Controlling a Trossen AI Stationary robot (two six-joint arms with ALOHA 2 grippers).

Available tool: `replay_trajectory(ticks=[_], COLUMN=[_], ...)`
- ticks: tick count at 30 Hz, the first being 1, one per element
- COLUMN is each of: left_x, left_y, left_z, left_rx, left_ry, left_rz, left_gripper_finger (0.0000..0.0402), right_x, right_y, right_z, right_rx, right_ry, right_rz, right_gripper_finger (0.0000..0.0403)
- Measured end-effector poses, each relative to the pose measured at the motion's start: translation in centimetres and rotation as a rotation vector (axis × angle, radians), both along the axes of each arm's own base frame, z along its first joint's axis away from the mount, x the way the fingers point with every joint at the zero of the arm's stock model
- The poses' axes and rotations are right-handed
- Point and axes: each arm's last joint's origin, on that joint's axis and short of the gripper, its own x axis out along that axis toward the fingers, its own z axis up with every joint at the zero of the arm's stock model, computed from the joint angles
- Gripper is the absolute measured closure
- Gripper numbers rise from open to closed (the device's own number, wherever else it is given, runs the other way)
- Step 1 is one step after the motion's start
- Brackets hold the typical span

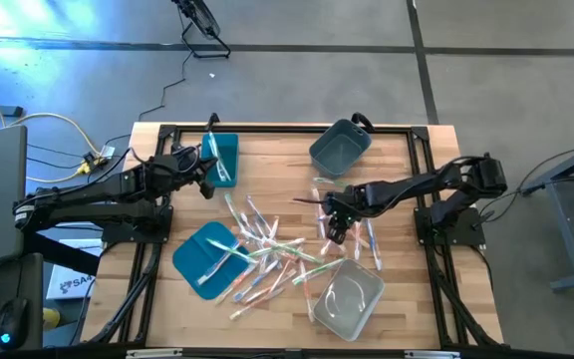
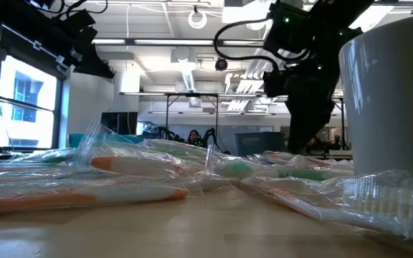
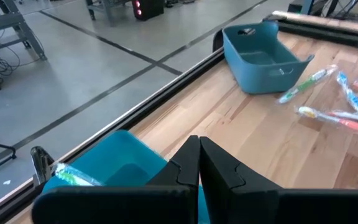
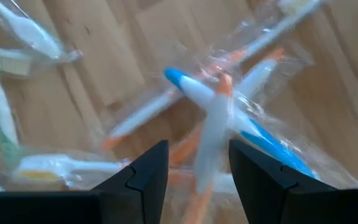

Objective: Pick & Place Toothbrushes
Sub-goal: Put the orange toothbrush into the dark gray bin

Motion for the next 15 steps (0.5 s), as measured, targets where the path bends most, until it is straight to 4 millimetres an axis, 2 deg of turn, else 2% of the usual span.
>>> replay_trajectory(ticks=[7,15], left_x=[-0.02,-0.02], left_y=[0.0,0.0], left_z=[-0.05,-0.05], left_rx=[-0.001,-0.002], left_ry=[0.005,0.005], left_rz=[0.0,0.0], left_gripper_finger=[0.0396,0.0396], right_x=[0.25,0.25], right_y=[-0.06,-0.12], right_z=[-1.03,-1.08], right_rx=[-0.027,-0.044], right_ry=[0.031,0.033], right_rz=[-0.034,-0.04], right_gripper_finger=[0.0245,0.0302])
